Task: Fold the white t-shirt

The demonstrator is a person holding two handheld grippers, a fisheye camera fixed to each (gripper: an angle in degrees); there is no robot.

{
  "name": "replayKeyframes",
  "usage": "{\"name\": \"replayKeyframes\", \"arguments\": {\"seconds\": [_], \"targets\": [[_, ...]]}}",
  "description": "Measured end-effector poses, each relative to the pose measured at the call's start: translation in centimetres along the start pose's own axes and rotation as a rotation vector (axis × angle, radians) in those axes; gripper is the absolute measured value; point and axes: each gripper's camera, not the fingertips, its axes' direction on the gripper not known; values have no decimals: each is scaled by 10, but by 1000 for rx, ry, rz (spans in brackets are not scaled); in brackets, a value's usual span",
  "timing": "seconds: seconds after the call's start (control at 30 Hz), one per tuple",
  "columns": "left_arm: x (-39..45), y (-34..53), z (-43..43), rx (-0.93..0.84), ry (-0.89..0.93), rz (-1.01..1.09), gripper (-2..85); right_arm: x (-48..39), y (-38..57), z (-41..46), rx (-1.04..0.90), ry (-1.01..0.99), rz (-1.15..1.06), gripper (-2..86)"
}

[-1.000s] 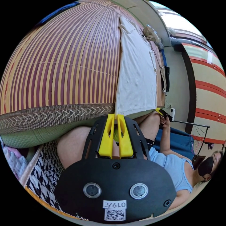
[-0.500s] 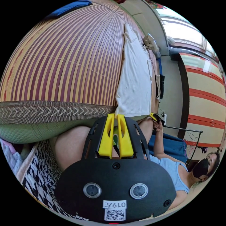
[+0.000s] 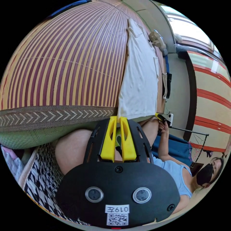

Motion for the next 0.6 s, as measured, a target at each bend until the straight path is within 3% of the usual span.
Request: {"name": "replayKeyframes", "arguments": {"seconds": [0.13, 0.4, 0.6], "targets": [[-10, 7, -7, 29, 66, 1, 13, 0, 3, -1, -5, 16, -9, 6], [-12, 9, -6, -23, -47, 3, 13, 6, 10, -7, -6, 26, -8, 0], [-23, 17, -12, -32, -24, 10, 13, 16, 17, -19, 11, -12, -4, -5]]}}
